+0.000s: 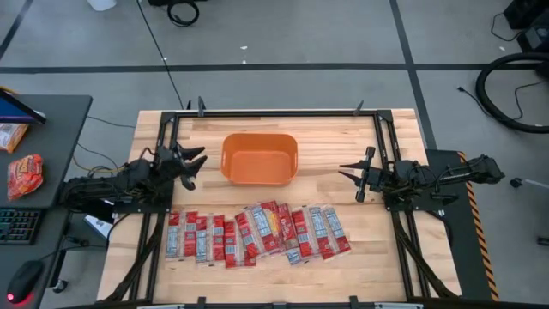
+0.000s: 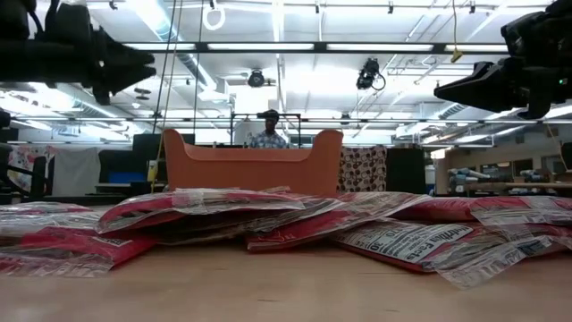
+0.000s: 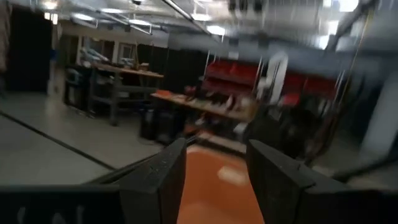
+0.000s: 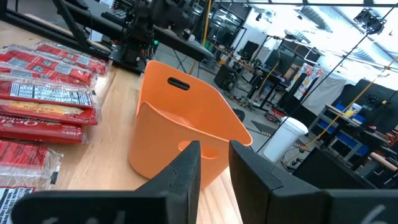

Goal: Sort popcorn bags into baskets
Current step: Put the red popcorn bag into the orange bin

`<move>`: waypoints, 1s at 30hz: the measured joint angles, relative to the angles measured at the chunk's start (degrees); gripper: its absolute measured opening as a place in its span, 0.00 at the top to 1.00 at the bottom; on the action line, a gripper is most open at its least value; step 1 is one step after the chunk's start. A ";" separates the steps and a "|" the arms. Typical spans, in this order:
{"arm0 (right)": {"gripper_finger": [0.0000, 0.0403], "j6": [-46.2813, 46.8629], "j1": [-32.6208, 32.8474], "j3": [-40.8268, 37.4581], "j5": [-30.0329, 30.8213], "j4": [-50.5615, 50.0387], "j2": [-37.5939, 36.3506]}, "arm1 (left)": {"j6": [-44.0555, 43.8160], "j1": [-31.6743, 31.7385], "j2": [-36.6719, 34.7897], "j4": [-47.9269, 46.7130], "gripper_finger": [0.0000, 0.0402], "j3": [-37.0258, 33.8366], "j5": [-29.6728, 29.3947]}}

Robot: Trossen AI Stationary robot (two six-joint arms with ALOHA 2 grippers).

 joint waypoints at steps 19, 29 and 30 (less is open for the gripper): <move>0.78 0.00 -0.02 0.00 0.00 0.21 0.02 | -54.48 -0.11 0.00 4.31 0.57 0.00 -0.03; 0.78 18.28 -0.02 0.00 5.10 19.95 0.00 | -54.14 -1.25 2.77 15.73 0.57 1.61 2.43; 0.78 22.55 -0.02 0.01 7.30 21.94 -0.02 | -52.84 -1.56 3.62 15.76 0.57 2.61 3.05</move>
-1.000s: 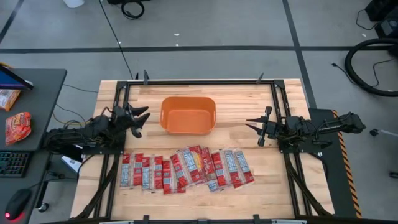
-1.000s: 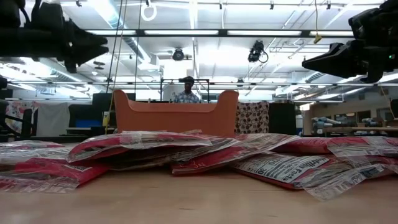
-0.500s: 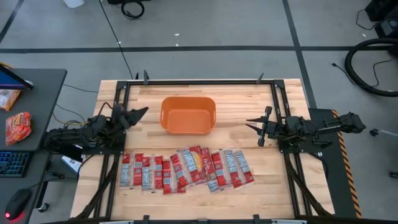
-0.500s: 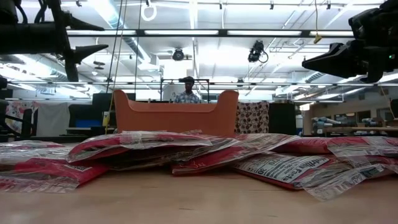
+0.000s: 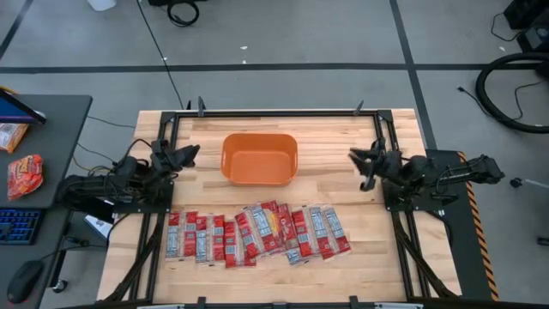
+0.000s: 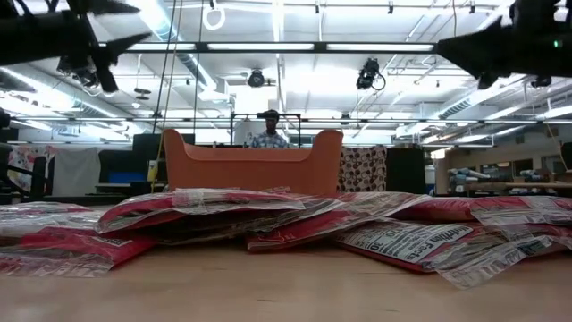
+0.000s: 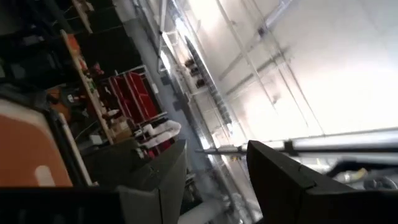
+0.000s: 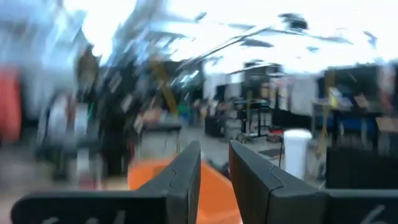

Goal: Sort popcorn bags into baskets
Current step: Put the red popcorn bag into the orange bin

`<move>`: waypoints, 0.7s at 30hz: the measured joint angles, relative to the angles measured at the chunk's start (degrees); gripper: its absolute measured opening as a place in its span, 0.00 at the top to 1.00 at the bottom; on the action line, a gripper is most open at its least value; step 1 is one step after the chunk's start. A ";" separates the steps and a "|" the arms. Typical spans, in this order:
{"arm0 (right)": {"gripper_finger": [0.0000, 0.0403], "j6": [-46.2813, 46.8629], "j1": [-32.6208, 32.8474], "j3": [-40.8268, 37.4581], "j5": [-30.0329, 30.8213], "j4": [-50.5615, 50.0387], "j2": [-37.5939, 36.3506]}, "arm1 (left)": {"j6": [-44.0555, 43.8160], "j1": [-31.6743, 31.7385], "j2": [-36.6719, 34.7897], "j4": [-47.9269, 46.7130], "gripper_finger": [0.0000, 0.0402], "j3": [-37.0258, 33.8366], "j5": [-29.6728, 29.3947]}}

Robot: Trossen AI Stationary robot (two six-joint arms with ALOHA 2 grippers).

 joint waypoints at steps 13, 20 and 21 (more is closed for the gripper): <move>0.78 44.46 0.00 0.01 14.98 3.98 0.02 | 10.63 -4.74 21.21 -0.62 0.57 16.02 8.63; 0.78 51.47 0.00 0.01 0.81 5.14 0.02 | 7.38 -10.17 33.34 -6.76 0.57 24.44 15.86; 0.78 51.40 0.00 0.01 -1.81 5.25 0.02 | 6.40 -11.37 35.00 -8.36 0.57 25.52 16.46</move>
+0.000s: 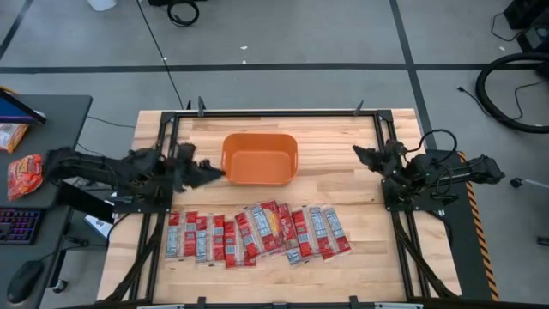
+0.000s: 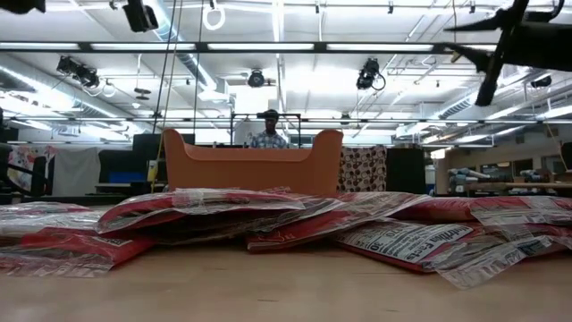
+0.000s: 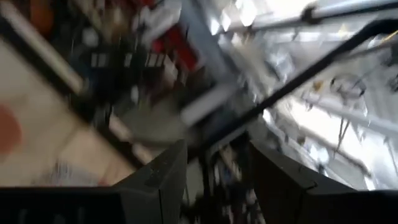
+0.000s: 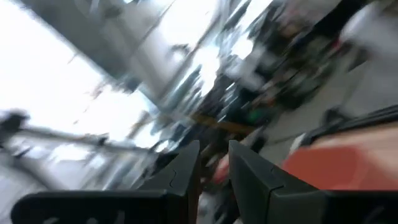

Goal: Sort popcorn bags into baskets
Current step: Put the red popcorn bag into the orange bin

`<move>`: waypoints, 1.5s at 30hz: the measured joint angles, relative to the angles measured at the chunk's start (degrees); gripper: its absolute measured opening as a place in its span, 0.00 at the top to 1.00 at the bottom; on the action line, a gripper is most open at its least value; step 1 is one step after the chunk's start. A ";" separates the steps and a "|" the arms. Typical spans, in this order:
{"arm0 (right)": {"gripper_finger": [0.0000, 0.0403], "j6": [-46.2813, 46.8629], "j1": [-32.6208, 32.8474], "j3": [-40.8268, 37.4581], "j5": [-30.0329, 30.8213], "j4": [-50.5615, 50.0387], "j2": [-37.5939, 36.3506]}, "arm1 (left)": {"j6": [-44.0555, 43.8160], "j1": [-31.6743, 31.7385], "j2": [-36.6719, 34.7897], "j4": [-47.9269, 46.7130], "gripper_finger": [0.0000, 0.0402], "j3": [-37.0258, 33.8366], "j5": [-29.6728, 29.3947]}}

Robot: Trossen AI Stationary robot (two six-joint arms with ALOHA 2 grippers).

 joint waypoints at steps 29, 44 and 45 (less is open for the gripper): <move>0.78 -13.12 0.11 29.45 -13.07 -48.19 19.61 | -1.56 -19.17 42.53 -24.69 0.57 20.15 0.80; 0.78 -10.82 0.11 29.75 -15.71 -48.33 23.82 | 21.42 -21.14 58.44 -50.14 0.57 44.48 -10.46; 0.78 -10.83 0.11 29.75 -15.67 -48.33 23.82 | 21.11 -21.41 59.48 -50.57 0.57 44.85 -10.98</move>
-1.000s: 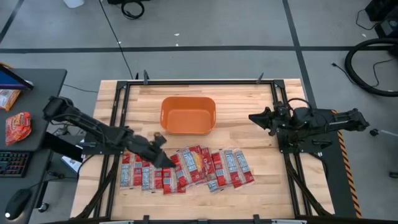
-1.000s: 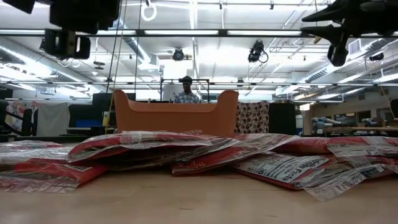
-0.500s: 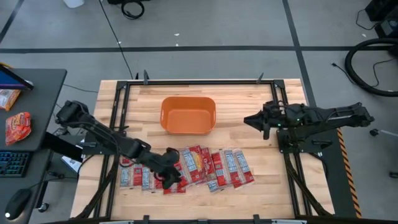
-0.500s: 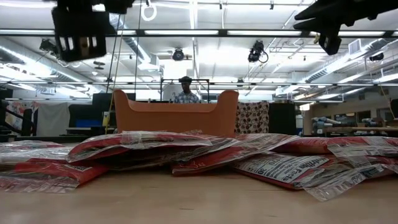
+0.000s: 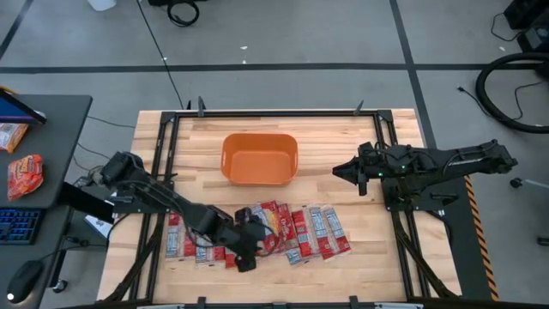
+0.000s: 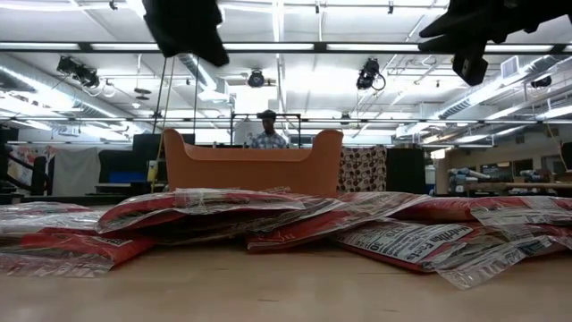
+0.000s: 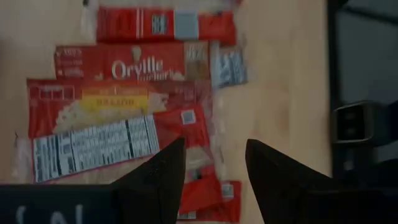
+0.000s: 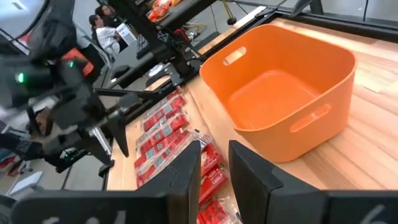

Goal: Sort popcorn bags into baskets
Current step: Put the red popcorn bag into the orange bin

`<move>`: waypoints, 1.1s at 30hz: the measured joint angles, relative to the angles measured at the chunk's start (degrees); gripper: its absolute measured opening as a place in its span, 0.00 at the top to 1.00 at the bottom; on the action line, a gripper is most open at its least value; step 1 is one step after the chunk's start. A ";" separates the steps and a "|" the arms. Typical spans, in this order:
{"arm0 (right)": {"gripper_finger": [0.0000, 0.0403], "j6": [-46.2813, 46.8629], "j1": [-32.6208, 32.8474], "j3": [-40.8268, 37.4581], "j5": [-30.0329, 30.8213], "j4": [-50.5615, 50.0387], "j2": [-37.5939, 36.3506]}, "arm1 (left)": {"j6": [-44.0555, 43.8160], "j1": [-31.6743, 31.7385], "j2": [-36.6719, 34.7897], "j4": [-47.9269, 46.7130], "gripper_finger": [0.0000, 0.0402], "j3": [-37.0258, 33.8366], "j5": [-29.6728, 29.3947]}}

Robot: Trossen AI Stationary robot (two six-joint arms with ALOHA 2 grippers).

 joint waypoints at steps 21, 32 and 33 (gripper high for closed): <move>0.78 -1.16 0.00 0.00 0.00 -3.63 -0.02 | 15.06 -6.38 4.81 -17.22 0.49 0.24 -10.47; 0.78 -0.33 0.00 0.00 1.40 -3.49 -0.02 | 21.17 -5.91 7.15 -13.01 0.50 0.21 -11.22; 0.78 -0.18 0.00 0.00 1.58 -3.44 -0.02 | 20.65 -5.99 7.17 -13.17 0.50 0.20 -11.11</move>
